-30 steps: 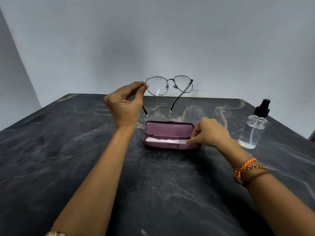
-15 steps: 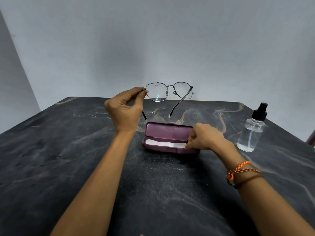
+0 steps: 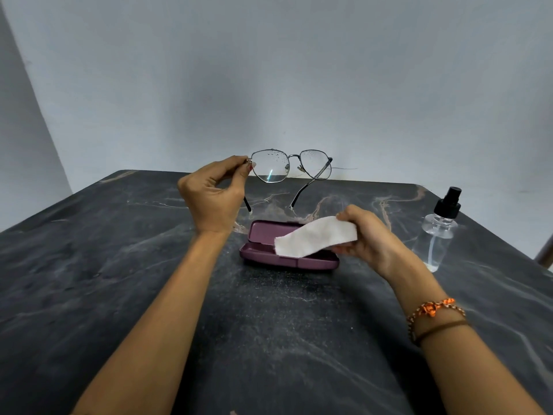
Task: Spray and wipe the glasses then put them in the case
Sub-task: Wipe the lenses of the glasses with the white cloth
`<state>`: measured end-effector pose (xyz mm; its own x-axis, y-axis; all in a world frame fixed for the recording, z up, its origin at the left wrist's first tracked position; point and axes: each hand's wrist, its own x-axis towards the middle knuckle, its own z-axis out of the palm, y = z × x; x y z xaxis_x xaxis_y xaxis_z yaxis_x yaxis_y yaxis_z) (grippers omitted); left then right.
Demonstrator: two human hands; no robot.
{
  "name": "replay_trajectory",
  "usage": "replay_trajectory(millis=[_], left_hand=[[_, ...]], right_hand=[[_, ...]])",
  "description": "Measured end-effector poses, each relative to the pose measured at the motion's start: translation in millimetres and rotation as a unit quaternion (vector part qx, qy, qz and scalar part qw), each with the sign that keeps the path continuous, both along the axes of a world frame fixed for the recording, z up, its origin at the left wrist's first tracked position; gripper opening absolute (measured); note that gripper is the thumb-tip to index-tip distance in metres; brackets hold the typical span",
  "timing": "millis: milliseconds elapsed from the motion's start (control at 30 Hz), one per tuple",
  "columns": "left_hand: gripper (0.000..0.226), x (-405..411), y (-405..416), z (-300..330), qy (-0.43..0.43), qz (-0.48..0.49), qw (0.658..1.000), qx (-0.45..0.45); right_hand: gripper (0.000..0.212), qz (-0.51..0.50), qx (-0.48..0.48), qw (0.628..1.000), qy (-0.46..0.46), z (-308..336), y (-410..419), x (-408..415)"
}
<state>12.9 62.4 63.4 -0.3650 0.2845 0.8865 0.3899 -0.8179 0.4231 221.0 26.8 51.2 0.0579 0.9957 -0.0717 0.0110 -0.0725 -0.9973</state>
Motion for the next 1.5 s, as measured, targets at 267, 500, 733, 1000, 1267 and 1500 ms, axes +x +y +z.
replay_trajectory(millis=[267, 500, 733, 1000, 1267, 1500], left_hand=[[0.020, 3.8, -0.3, -2.9, 0.030, 0.000, 1.000, -0.001], [0.018, 6.3, -3.3, -3.5, 0.058, 0.012, 0.998, 0.006], [0.015, 5.3, -4.4, -3.3, 0.088, 0.031, 0.996, 0.012], [0.016, 2.8, -5.8, -1.6, 0.086, 0.039, 0.996, 0.010], [0.017, 2.5, -6.3, -2.0, 0.097, 0.047, 0.994, 0.012], [0.015, 5.9, -6.5, -3.1, 0.140, 0.034, 0.989, 0.024]], right_hand=[[0.022, 0.030, -0.026, 0.921, 0.387, 1.5, -4.6, -1.2], [0.018, 0.013, 0.030, 0.872, 0.488, 5.8, -7.6, -5.7], [0.054, 0.029, 0.043, 0.851, 0.523, 7.0, -8.5, -7.2], [0.050, 0.073, 0.073, 0.819, 0.564, 9.5, -12.7, -6.9], [0.041, 0.120, 0.099, 0.848, 0.506, 11.1, -13.6, -5.4], [0.011, 0.020, 0.080, 0.853, 0.515, 8.1, -10.5, -13.2]])
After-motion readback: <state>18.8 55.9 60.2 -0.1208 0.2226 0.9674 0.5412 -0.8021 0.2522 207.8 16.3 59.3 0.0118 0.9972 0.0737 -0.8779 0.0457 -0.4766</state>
